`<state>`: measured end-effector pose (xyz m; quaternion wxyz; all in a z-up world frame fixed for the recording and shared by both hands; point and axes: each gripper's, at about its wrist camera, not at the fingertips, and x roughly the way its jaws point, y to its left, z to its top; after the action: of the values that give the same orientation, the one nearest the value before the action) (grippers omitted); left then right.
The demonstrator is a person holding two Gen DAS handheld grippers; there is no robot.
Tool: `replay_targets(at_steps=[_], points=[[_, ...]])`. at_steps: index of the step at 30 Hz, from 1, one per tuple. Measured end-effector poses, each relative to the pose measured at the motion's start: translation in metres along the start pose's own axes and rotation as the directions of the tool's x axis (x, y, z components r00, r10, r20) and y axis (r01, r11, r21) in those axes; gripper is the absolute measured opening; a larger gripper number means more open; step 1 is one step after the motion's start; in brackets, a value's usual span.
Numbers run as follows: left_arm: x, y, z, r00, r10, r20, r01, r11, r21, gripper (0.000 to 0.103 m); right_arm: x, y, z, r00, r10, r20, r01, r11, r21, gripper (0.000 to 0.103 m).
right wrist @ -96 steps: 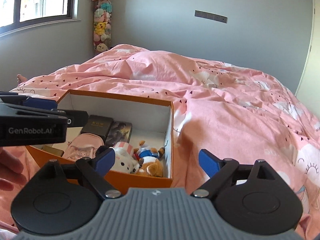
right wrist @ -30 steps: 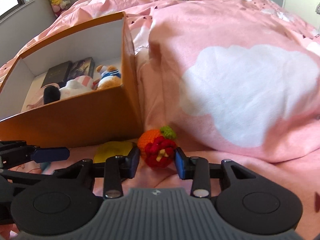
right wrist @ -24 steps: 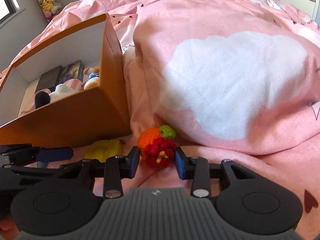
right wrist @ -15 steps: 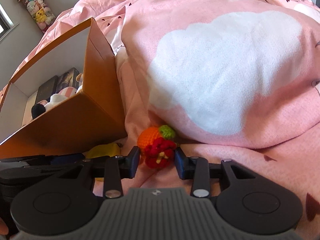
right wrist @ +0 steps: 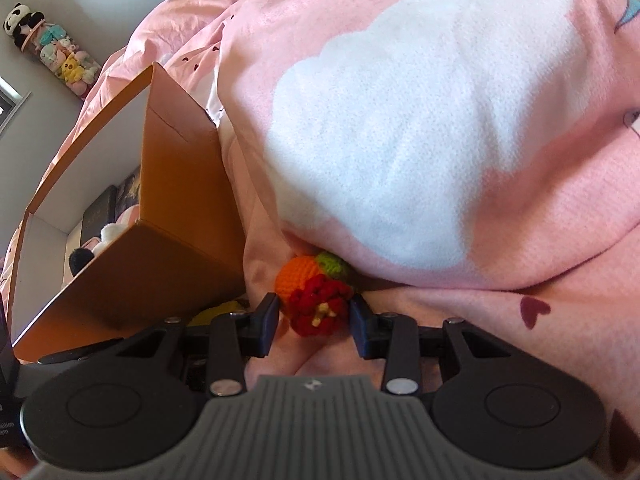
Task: Organize objects
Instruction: 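Grasp the yellow toy with the left gripper while the right gripper grasps the orange crocheted fruit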
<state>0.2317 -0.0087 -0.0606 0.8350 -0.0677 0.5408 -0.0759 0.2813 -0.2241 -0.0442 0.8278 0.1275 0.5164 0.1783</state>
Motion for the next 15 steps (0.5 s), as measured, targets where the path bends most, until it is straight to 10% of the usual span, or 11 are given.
replay_targets(at_steps=[15], points=[[-0.023,0.012,-0.008,0.999,0.016,0.042,-0.014,1.000,-0.028,0.062,-0.007,0.006,-0.008,0.999,-0.031,0.015,0.032,0.997,-0.069,0.040]])
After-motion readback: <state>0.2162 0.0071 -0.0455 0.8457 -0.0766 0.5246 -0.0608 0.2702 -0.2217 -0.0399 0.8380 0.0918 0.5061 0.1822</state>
